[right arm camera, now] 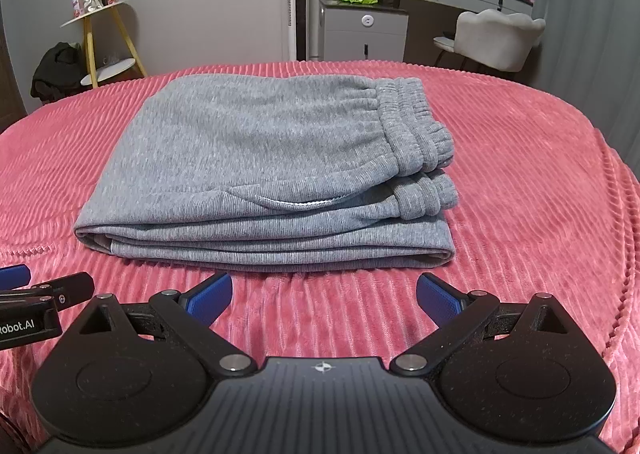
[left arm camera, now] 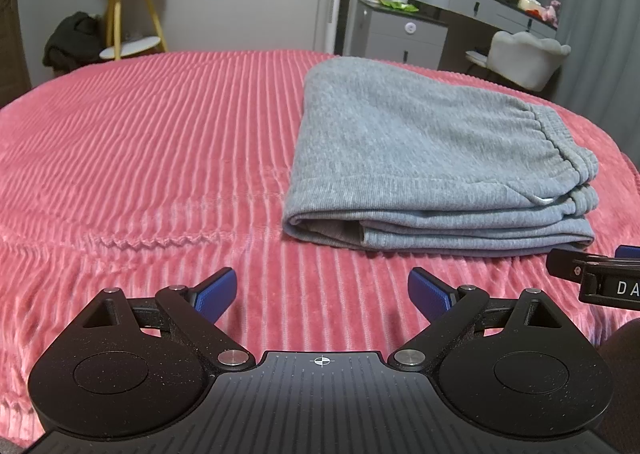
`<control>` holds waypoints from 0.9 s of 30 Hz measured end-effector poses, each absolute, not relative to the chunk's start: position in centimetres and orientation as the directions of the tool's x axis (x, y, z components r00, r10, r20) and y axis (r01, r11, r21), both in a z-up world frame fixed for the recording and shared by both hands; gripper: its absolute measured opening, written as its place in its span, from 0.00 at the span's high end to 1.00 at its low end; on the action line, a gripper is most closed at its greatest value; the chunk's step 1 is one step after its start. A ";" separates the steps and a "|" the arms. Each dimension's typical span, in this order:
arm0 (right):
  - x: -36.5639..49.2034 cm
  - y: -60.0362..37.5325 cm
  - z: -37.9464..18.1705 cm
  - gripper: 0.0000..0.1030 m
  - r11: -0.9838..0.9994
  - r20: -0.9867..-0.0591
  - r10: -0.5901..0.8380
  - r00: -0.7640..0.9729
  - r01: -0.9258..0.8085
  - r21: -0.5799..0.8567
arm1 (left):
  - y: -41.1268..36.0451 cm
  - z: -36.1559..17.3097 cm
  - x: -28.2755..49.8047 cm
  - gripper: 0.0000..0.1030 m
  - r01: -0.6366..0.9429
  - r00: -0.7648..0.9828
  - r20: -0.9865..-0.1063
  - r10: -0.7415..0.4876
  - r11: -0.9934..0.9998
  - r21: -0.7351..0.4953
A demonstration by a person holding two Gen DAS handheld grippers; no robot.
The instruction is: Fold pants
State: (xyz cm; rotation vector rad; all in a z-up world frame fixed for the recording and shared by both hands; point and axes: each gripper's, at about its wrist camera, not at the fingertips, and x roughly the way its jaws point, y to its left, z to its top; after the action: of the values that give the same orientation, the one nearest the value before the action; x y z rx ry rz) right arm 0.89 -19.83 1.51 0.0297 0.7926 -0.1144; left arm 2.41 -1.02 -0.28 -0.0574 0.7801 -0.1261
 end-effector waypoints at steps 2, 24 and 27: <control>0.9 -19.8 1.5 0.04 0.993 -0.713 -0.092 0.696 0.114 -0.017 | -1.0 -0.3 2.4 0.07 0.093 0.702 -0.699 -0.138 0.990 -0.102; 1.0 -19.9 1.4 0.04 0.994 -0.715 -0.092 0.693 0.111 -0.020 | -1.0 -0.5 2.4 0.07 0.089 0.694 -0.705 -0.145 0.989 -0.115; 1.0 -19.9 1.4 0.04 0.994 -0.715 -0.091 0.693 0.111 -0.019 | -1.0 -0.5 2.4 0.07 0.089 0.694 -0.705 -0.145 0.989 -0.116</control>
State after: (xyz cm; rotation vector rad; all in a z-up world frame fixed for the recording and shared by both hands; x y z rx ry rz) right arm 0.98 -19.87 1.43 0.0259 0.7975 -0.1128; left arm 2.35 -1.01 -0.46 -0.0742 0.7931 -0.1310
